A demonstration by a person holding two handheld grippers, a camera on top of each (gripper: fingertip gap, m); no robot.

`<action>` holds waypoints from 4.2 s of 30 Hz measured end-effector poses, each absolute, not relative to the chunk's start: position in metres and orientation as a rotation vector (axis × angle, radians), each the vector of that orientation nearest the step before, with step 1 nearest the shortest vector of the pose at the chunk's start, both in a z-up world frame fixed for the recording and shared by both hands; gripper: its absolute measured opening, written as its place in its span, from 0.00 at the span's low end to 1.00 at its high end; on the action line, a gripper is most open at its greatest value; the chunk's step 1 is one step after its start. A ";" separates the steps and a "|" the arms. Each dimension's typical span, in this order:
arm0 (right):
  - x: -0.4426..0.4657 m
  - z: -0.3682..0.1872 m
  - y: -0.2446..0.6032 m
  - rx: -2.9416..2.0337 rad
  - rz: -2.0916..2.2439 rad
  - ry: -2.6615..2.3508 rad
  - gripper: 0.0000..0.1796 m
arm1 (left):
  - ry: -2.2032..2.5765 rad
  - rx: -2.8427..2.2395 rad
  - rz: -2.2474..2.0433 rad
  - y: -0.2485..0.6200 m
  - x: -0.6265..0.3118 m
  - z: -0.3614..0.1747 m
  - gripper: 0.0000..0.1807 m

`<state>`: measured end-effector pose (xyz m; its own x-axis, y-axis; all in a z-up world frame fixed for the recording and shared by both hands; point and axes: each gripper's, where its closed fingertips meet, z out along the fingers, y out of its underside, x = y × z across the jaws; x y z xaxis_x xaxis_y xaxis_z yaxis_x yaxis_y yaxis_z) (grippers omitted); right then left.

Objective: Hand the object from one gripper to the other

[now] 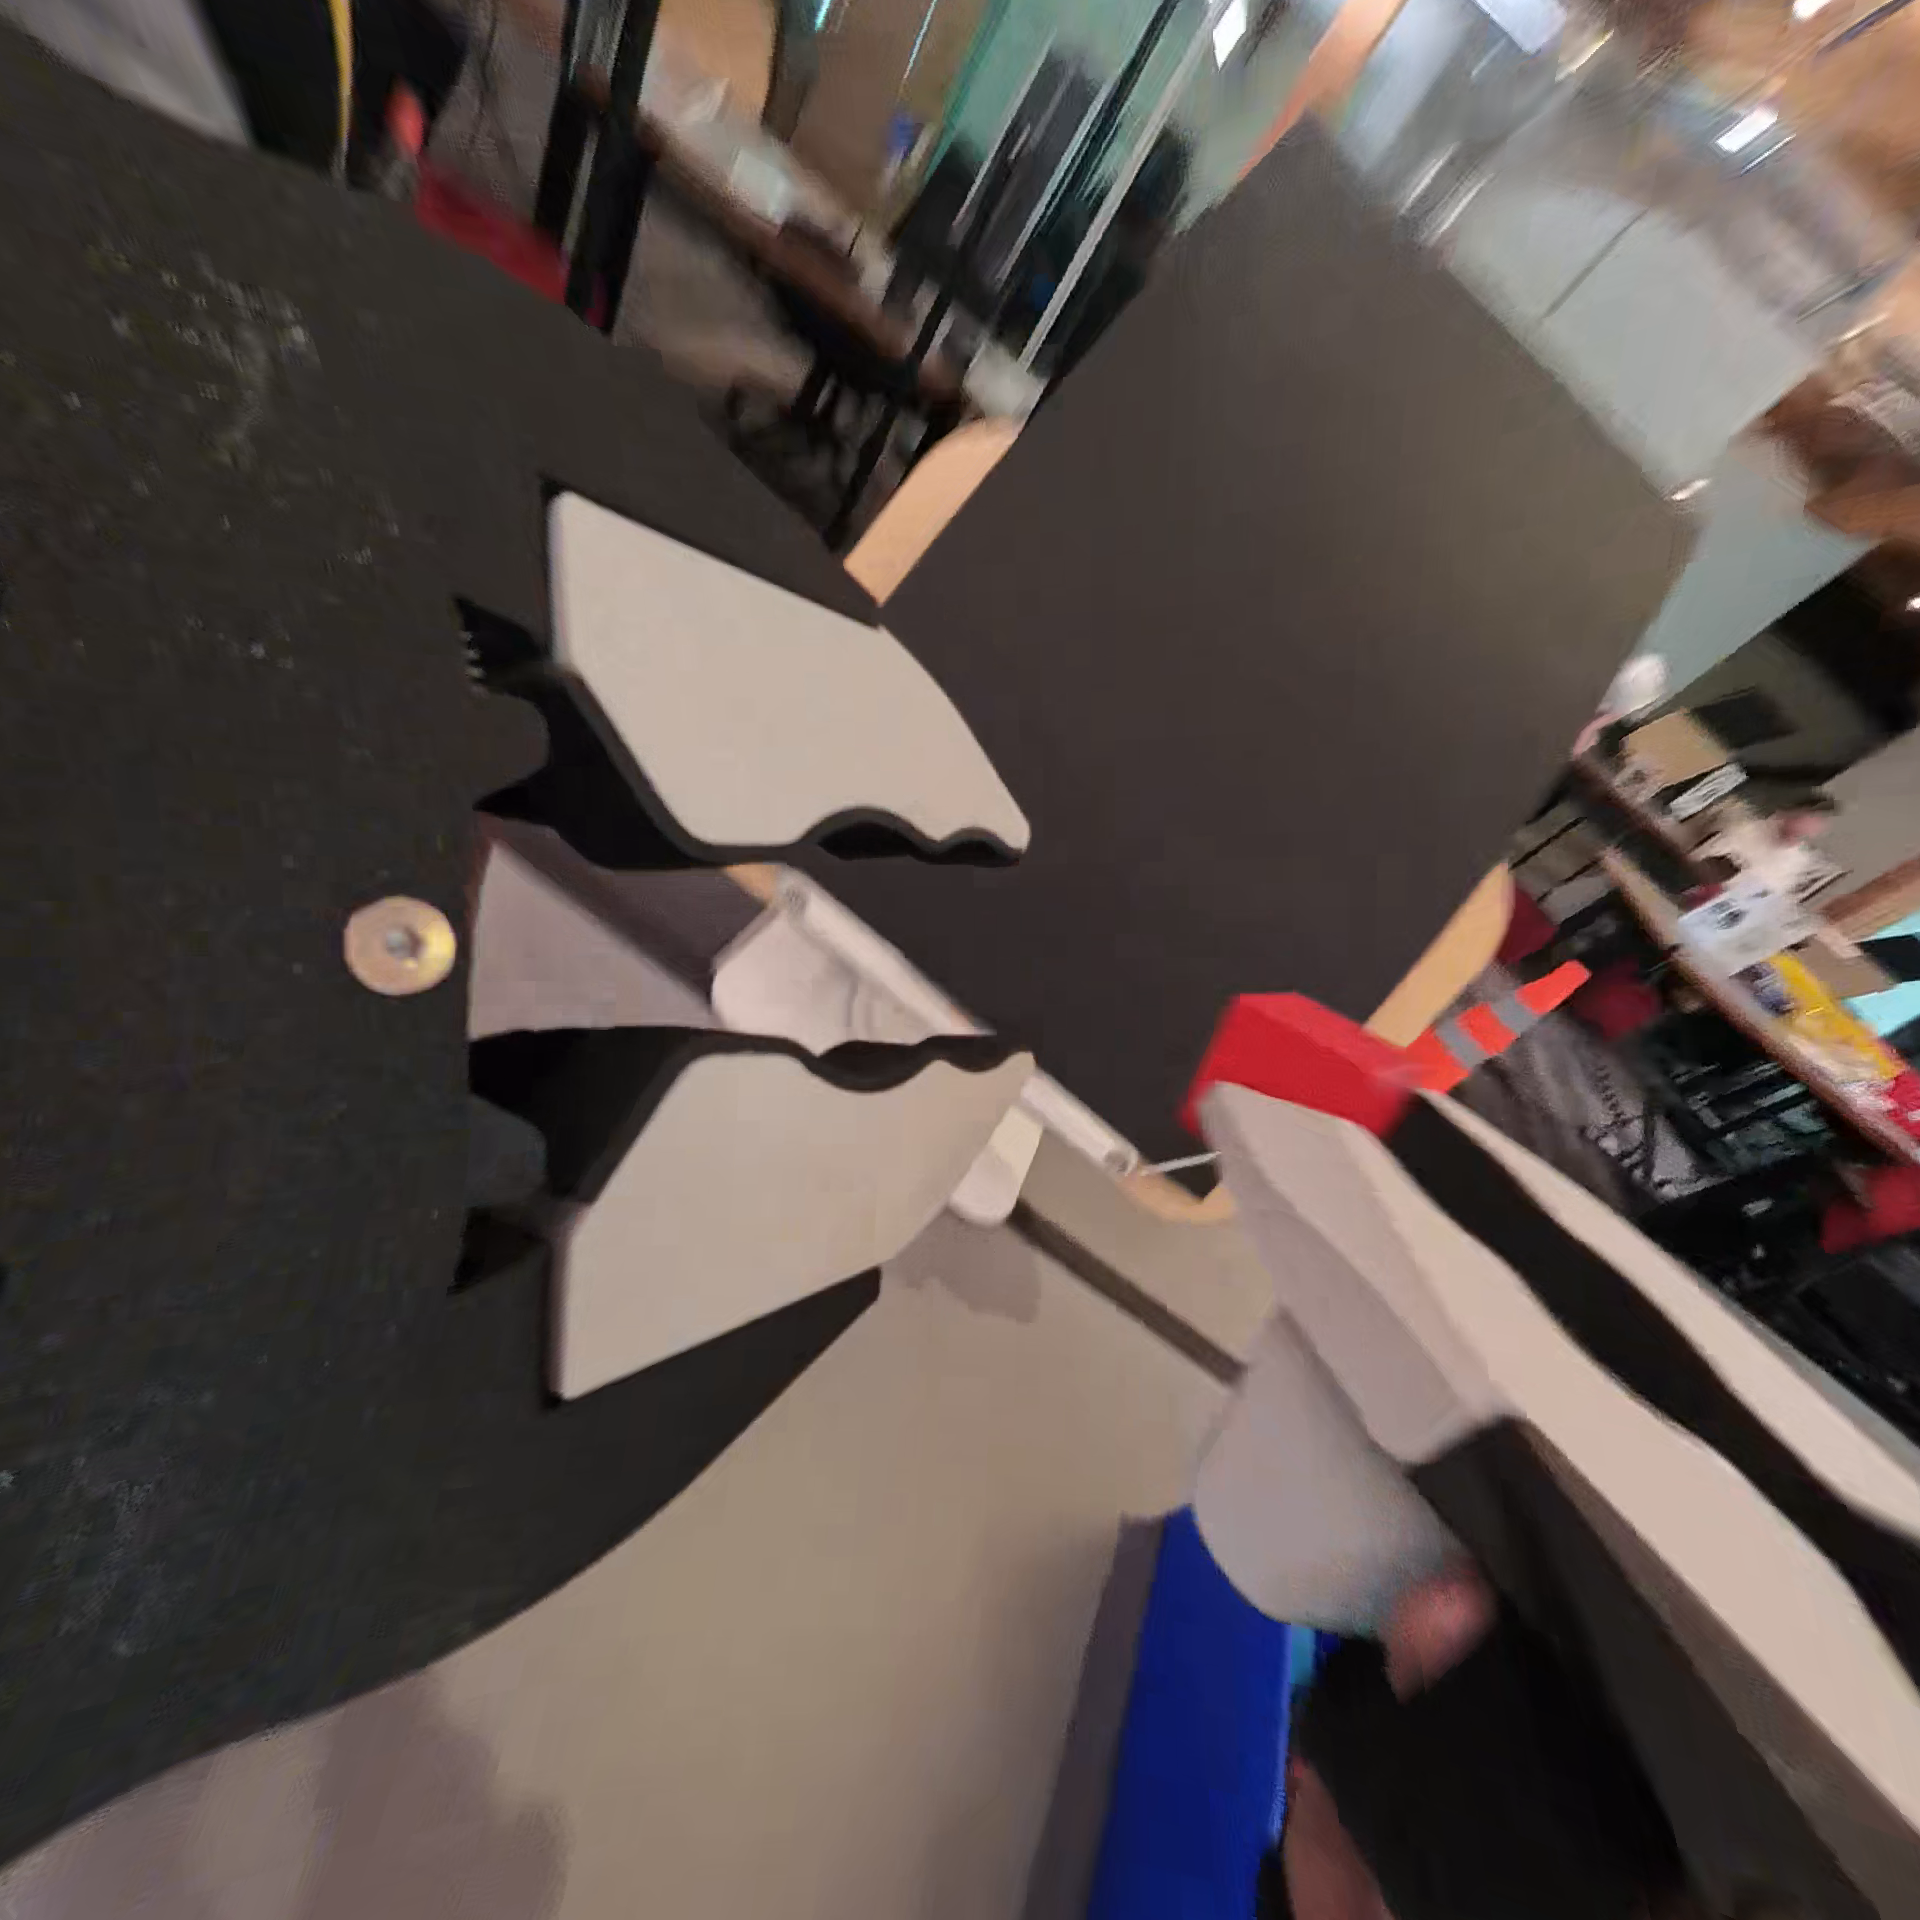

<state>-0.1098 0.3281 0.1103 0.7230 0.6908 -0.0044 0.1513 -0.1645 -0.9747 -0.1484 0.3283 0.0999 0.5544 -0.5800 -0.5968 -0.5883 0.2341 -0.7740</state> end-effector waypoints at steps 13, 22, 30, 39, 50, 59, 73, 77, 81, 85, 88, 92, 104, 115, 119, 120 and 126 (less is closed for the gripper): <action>-0.023 0.101 0.335 -1.836 0.202 -0.632 0.16 | 0.835 -2.033 -1.262 0.304 -0.124 -0.013 0.28; 0.201 -0.029 0.334 -2.392 -0.022 -0.342 0.16 | 0.950 -2.081 -0.937 0.283 -0.127 -0.054 0.26; 0.193 -0.160 0.368 -2.690 0.021 -0.498 0.16 | 0.873 -1.991 -0.896 0.197 -0.157 -0.079 0.31; 0.189 -0.105 0.353 -2.631 -0.007 -0.393 0.29 | 0.640 -1.864 -0.625 0.139 -0.232 -0.091 0.35; -0.031 0.029 0.202 -1.690 0.949 -0.570 0.20 | 0.185 -1.850 -0.547 0.160 -0.374 -0.078 0.36; -0.083 -0.082 0.108 -1.721 0.794 -0.646 0.20 | 0.151 -2.086 -0.235 0.175 -0.423 -0.097 0.36; -0.096 -0.088 0.088 -1.725 0.864 -0.774 0.19 | 0.156 -2.811 0.135 0.204 -0.468 -0.135 0.34; -0.095 -0.083 0.084 -1.726 0.875 -0.780 0.19 | 0.031 -2.989 0.171 0.197 -0.477 -0.155 0.33; -0.094 -0.080 0.078 -1.712 0.879 -0.815 0.19 | -0.012 -3.084 0.249 0.191 -0.478 -0.172 0.30; -0.093 -0.084 0.075 -1.720 0.909 -0.847 0.19 | -0.034 -3.136 0.245 0.196 -0.470 -0.177 0.40; -0.092 -0.084 0.072 -1.731 0.984 -0.832 0.19 | 0.010 -3.180 0.228 0.195 -0.457 -0.181 0.52; -0.086 -0.083 0.075 -1.749 1.068 -0.777 0.19 | 0.039 -3.165 0.199 0.200 -0.446 -0.176 0.39; -0.081 -0.083 0.081 -1.788 1.183 -0.679 0.19 | 0.104 -3.282 0.012 0.197 -0.451 -0.189 0.33; -0.081 -0.100 0.090 -1.807 1.006 -0.738 0.17 | 0.196 -3.090 -0.127 0.200 -0.459 -0.165 0.16; -0.078 -0.109 0.101 -1.817 0.959 -0.737 0.17 | 0.327 -2.773 -0.255 0.203 -0.439 -0.118 0.16; -0.078 -0.111 0.104 -1.811 0.936 -0.743 0.17 | 0.325 -2.689 -0.306 0.204 -0.431 -0.104 0.16; -0.105 -0.096 0.127 -1.527 0.669 -1.083 0.31 | 0.608 -2.286 -1.110 0.192 -0.311 -0.037 0.16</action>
